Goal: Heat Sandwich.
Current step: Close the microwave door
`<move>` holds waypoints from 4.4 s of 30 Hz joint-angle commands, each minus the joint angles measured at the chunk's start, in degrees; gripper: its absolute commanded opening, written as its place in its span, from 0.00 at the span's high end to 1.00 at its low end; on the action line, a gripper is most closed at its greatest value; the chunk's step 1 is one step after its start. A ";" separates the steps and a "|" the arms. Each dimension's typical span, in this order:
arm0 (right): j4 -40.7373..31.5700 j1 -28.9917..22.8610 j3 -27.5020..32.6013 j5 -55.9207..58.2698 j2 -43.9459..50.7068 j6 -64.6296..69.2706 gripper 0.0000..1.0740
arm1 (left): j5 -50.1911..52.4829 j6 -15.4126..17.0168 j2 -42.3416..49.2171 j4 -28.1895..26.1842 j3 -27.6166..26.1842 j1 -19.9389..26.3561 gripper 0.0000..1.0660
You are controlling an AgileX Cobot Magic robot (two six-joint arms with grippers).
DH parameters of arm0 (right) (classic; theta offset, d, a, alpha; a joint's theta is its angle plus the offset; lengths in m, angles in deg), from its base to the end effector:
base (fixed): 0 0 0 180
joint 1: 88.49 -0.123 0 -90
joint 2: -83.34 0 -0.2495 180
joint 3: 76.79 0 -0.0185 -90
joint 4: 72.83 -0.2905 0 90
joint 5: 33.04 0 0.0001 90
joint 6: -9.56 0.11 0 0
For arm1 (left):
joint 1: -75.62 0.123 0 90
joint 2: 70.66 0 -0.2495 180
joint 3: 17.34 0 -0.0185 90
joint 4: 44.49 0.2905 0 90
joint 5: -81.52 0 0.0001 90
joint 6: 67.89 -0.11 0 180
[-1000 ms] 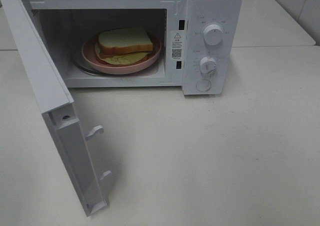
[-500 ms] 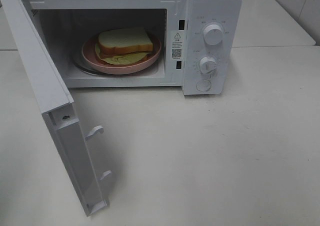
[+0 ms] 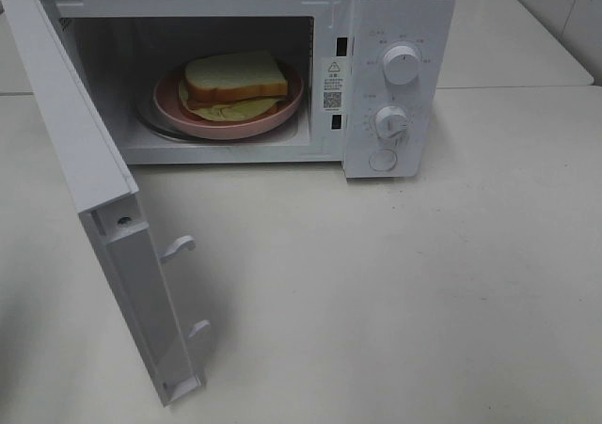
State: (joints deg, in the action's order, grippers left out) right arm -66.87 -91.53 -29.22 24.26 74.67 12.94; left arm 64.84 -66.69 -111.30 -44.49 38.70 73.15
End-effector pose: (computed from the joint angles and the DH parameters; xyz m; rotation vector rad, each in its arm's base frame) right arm 0.0855 -0.0051 0.2938 0.0070 1.9779 -0.0503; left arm 0.2021 -0.0087 0.2264 0.0219 1.9786 -0.0417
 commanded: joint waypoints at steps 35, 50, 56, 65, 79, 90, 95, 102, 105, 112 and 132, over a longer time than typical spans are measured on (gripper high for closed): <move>0.11 0.46 0.06 -0.23 1.60 0.40 0.30 | 67.55 7.85 -44.52 12.55 7.10 0.06 1.00; 0.11 0.46 0.06 -0.23 1.60 0.34 0.30 | 75.34 9.91 -56.32 22.17 0.34 0.06 1.00; 0.11 0.46 0.06 -0.23 1.60 0.34 0.30 | 75.29 12.09 -58.10 22.06 -1.78 -2.29 1.00; 0.11 0.46 0.06 -0.23 1.60 0.34 0.30 | 74.54 8.65 -60.96 12.66 -3.78 -11.40 1.00; 0.17 0.46 0.06 -0.23 1.60 0.40 0.30 | 74.43 4.70 -65.03 0.00 -9.51 -24.52 1.00; 0.17 0.46 0.06 -0.23 1.60 0.40 0.30 | 74.14 4.58 -68.93 -3.50 -15.01 -29.34 1.00; 0.17 0.46 0.06 -0.23 1.60 0.40 0.30 | 73.68 4.64 -70.87 -3.90 -17.76 -30.65 1.00; 0.11 0.46 0.06 -0.23 1.60 0.34 0.30 | 71.05 4.64 -73.11 -3.90 -23.03 -32.60 1.00; 0.11 0.46 0.06 -0.23 1.60 0.34 0.30 | 69.90 4.58 -74.20 -4.07 -25.21 -33.17 1.00; 0.11 0.46 0.06 -0.23 1.60 0.34 0.30 | 67.38 4.18 -76.78 -4.30 -30.31 -34.43 1.00; 0.23 0.46 0.06 -0.23 1.60 0.63 0.30 | 61.54 3.32 -83.54 -4.87 -42.00 -35.52 1.00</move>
State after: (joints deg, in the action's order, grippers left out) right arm -66.87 -91.53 -29.22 24.26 74.67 13.00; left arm 127.64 -63.02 -193.92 -45.69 -0.77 37.00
